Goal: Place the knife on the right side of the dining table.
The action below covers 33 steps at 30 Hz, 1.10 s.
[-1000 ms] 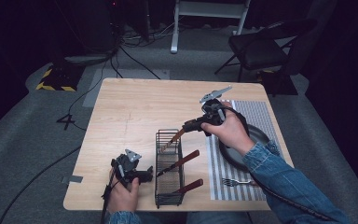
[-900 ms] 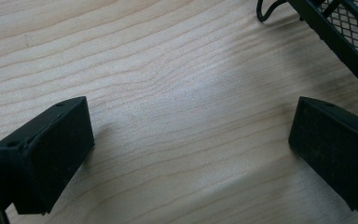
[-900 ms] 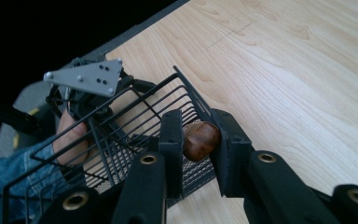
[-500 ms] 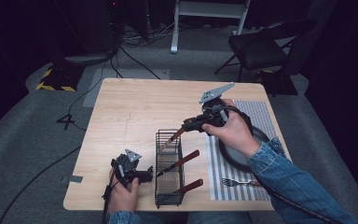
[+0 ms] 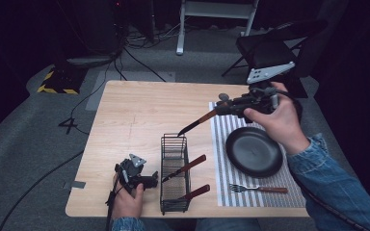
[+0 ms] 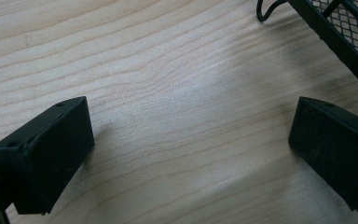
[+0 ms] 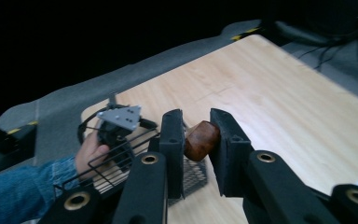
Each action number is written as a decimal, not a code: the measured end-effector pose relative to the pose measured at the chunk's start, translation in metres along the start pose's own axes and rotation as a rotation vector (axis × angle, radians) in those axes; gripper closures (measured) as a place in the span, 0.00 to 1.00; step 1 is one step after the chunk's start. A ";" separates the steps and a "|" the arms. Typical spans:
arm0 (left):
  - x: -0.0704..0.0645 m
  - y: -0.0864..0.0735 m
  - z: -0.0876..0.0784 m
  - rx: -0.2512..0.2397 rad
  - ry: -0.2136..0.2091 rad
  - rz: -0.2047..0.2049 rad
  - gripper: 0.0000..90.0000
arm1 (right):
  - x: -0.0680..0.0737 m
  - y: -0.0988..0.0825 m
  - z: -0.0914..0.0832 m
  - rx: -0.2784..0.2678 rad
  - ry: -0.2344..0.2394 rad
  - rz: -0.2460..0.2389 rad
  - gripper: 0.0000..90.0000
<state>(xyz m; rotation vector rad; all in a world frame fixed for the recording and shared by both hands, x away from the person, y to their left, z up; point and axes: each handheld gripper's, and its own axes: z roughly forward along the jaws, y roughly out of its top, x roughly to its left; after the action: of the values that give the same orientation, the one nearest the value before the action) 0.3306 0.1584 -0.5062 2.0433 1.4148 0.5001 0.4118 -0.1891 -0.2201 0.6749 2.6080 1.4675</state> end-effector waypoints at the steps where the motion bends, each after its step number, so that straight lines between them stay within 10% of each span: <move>1: 0.000 0.000 0.000 0.000 0.000 0.000 0.00 | -0.003 0.001 -0.006 -0.004 -0.018 -0.001 0.85; 14: 0.000 0.000 0.000 0.000 0.000 0.000 0.00 | -0.050 -0.010 -0.050 -0.010 -0.200 0.064 0.85; 33: 0.000 0.000 0.000 0.002 0.001 0.002 0.00 | -0.134 -0.041 -0.033 0.013 -0.286 0.196 0.85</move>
<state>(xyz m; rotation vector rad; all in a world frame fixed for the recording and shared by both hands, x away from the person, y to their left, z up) 0.3307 0.1584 -0.5061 2.0464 1.4143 0.5004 0.5095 -0.2888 -0.2556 1.0810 2.3907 1.2871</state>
